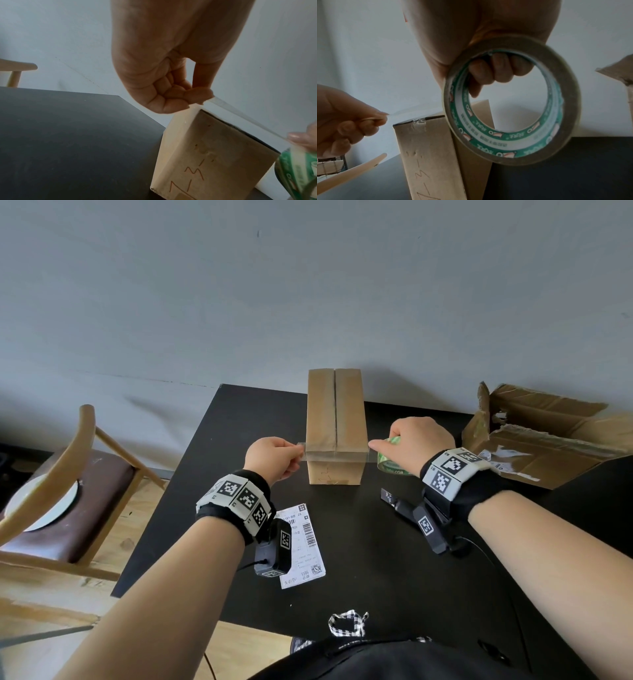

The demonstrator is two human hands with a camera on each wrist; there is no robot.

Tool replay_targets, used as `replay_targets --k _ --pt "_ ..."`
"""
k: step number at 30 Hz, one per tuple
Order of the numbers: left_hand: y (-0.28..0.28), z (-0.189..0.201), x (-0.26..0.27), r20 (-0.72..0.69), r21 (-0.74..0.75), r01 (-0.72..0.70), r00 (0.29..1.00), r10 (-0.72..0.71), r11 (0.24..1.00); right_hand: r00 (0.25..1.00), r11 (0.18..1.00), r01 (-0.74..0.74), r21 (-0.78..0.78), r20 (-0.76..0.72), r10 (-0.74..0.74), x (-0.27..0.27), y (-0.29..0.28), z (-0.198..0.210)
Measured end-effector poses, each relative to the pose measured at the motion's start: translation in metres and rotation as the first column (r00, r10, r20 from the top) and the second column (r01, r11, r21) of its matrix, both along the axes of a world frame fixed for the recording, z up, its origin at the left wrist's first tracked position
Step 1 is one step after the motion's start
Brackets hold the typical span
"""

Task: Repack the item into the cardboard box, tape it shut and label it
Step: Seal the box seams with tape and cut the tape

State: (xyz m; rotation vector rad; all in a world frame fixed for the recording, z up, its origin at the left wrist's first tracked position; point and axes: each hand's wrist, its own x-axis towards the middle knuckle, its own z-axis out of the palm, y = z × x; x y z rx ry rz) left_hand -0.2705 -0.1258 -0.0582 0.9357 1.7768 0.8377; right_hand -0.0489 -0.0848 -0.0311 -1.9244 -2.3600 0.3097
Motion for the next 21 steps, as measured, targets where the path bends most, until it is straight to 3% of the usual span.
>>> replay_targets --k 21 --pt "0.011 -0.010 0.002 -0.018 -0.065 -0.013 1.000 0.012 0.998 1.000 0.998 0.006 -0.066 0.026 -0.004 0.001 0.012 -0.017"
